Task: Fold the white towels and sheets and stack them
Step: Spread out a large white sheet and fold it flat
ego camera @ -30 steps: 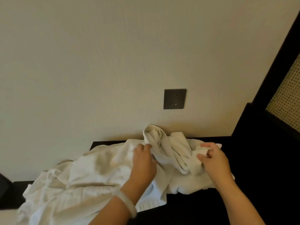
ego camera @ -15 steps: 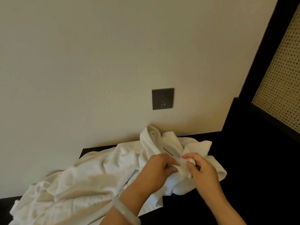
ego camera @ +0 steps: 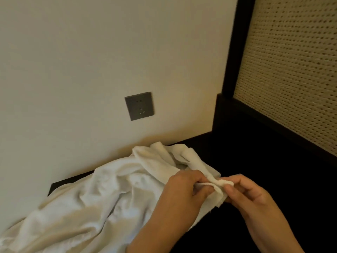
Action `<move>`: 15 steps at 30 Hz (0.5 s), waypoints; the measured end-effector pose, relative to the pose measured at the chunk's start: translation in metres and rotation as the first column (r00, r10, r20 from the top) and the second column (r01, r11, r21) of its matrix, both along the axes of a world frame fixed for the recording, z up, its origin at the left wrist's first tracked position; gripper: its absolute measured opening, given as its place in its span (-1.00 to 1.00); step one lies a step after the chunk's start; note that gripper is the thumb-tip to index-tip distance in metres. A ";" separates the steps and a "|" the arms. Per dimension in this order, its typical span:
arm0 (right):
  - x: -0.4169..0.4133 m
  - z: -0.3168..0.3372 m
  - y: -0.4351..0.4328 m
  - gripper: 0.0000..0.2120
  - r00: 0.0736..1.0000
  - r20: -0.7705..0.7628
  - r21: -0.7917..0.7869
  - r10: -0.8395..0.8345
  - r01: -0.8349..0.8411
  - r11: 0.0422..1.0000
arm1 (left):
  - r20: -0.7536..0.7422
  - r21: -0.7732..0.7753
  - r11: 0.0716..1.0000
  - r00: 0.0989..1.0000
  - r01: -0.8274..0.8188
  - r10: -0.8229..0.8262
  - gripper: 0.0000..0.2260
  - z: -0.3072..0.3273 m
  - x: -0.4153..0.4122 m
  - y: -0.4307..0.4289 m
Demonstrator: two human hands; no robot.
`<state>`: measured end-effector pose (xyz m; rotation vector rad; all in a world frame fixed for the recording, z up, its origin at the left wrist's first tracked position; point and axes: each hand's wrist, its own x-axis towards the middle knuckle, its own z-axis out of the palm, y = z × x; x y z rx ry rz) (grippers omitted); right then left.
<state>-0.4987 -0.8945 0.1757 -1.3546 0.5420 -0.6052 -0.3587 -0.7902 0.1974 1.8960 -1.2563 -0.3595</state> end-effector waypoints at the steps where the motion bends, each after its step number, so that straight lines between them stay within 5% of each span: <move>1: -0.005 -0.001 0.001 -0.79 1.000 -0.012 -0.007 -0.008 0.008 1.000 | 0.010 -0.006 1.000 1.000 -0.004 0.004 -0.89 -0.003 -0.002 -0.002; 5: -0.022 -0.013 0.011 -0.71 0.995 -0.071 -0.092 -0.063 0.057 0.994 | -0.047 -0.017 1.000 0.999 -0.013 0.012 -0.86 -0.013 -0.018 -0.013; 8: -0.027 -0.027 0.021 -0.73 0.959 -0.047 -0.075 -0.280 0.276 0.958 | -0.138 0.021 0.994 0.985 0.109 -0.105 -0.89 -0.021 -0.029 -0.016; 10: -0.034 -0.035 0.020 -0.71 0.925 -0.051 -0.063 -0.377 0.374 0.925 | 0.128 0.074 0.968 0.960 0.239 -0.247 -0.93 -0.029 -0.027 -0.018; 12: -0.046 -0.041 0.015 -0.68 0.884 -0.065 -0.043 -0.464 0.462 0.886 | 0.480 0.154 0.946 0.816 0.285 -0.324 -0.80 -0.037 -0.010 -0.021; 15: -0.076 -0.050 0.002 -0.70 0.793 -0.079 0.075 -0.603 0.608 0.790 | 0.604 0.359 0.909 0.690 0.212 -0.399 -0.74 -0.039 0.027 -0.033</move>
